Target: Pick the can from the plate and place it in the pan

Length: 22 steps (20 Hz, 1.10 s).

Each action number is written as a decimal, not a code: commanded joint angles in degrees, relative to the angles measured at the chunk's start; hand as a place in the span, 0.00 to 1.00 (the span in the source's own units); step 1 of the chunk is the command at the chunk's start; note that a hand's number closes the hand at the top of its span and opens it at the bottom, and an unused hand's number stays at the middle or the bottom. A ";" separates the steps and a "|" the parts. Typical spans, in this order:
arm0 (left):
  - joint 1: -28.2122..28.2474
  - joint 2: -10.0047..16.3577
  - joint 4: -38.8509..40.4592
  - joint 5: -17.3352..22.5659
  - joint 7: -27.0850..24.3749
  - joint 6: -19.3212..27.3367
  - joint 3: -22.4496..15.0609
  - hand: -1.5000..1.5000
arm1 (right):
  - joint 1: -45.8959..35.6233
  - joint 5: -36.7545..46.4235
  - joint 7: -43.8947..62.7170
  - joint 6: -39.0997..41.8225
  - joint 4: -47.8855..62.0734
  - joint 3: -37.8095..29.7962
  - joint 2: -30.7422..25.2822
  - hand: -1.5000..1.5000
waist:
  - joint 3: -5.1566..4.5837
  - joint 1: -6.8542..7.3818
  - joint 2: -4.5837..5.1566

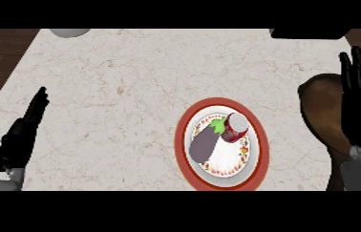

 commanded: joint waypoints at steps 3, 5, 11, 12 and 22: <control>-1.51 -3.56 -6.00 4.97 5.57 -1.94 0.76 0.50 | -8.11 -4.03 4.88 10.54 3.40 2.68 -3.13 1.00 | 0.18 0.31 0.16; -6.57 -6.10 -7.78 7.83 8.91 -1.85 0.78 0.50 | -11.92 -5.82 5.85 15.26 4.35 6.17 -2.50 1.00 | 0.23 1.07 0.49; -5.71 -10.59 -11.16 10.80 15.04 1.03 -0.17 0.50 | 2.81 13.59 -2.26 13.04 2.99 8.48 -12.92 1.00 | 0.22 -2.29 -0.28; -8.94 -8.57 -8.95 13.61 16.35 -1.45 3.11 0.50 | 4.01 14.48 -1.98 14.10 2.73 8.97 -14.23 0.00 | 0.17 -2.51 -0.11; -9.84 -13.54 -8.21 7.98 16.46 1.52 0.25 0.50 | 0.87 20.09 3.04 21.64 -1.03 3.39 -24.30 0.00 | 0.11 -1.39 0.07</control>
